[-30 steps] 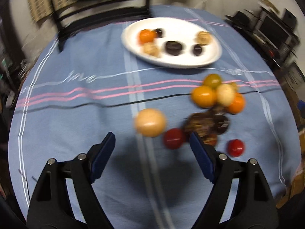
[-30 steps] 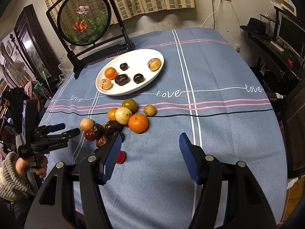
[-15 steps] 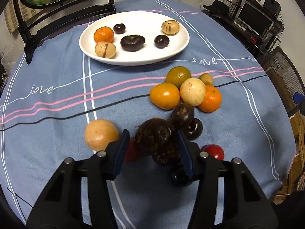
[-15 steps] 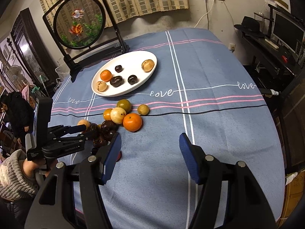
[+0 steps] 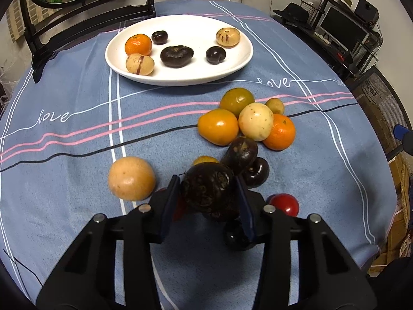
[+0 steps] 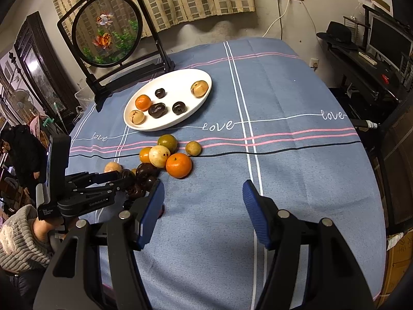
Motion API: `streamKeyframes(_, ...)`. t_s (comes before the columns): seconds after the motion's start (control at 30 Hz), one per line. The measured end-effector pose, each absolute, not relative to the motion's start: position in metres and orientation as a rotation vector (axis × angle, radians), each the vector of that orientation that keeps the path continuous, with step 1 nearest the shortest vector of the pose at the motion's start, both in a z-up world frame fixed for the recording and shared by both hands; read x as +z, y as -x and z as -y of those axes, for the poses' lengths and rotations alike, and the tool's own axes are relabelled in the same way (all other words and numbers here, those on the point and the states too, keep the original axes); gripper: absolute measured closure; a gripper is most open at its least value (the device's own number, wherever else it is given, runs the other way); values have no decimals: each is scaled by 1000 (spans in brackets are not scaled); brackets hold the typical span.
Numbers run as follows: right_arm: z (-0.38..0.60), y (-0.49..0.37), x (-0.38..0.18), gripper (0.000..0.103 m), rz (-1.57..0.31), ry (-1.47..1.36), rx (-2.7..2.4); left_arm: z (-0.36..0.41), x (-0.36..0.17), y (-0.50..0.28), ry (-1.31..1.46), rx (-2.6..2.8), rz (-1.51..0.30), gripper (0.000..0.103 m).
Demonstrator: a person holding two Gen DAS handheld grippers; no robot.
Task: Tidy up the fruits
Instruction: 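Grasp the dark brown round fruit with the left gripper, then grasp the red cherry tomato with the right gripper while the left gripper holds the brown fruit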
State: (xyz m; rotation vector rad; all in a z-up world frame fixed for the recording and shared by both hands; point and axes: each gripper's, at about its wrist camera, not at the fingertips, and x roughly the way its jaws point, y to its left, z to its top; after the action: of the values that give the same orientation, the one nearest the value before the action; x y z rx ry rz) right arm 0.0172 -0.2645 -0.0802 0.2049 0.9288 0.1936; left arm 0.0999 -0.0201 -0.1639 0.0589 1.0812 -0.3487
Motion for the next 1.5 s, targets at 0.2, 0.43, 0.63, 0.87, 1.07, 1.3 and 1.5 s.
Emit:
streamKeyframes(0.2, 265, -18, -81, 39, -936, -219, 203, 12, -157, -89, -36, -329, -1070, 60)
streamKeyframes(0.43, 252, -31, -96, 39, -990, -218, 306, -26, -150, -60, -12, -228, -1076, 60)
streamKeyframes(0.63, 188, -44, -132, 40, -1056, 14, 540, -59, -154, -36, 41, -124, -1099, 60)
streamKeyframes(0.87, 160, -48, -159, 56, -1078, 113, 599, -80, -150, -13, 72, -49, -1090, 60)
streamKeyframes(1.07, 152, -50, -174, 70, -1102, 119, 613, -85, -152, -3, 79, -36, -1102, 60)
streamKeyframes(1.3, 154, -48, -177, 72, -1093, 82, 607, -84, -153, -1, 89, -55, -1107, 60)
streamKeyframes(1.5, 165, -37, -167, 73, -1057, 90, 579, -79, -154, -5, 105, -81, -1103, 60)
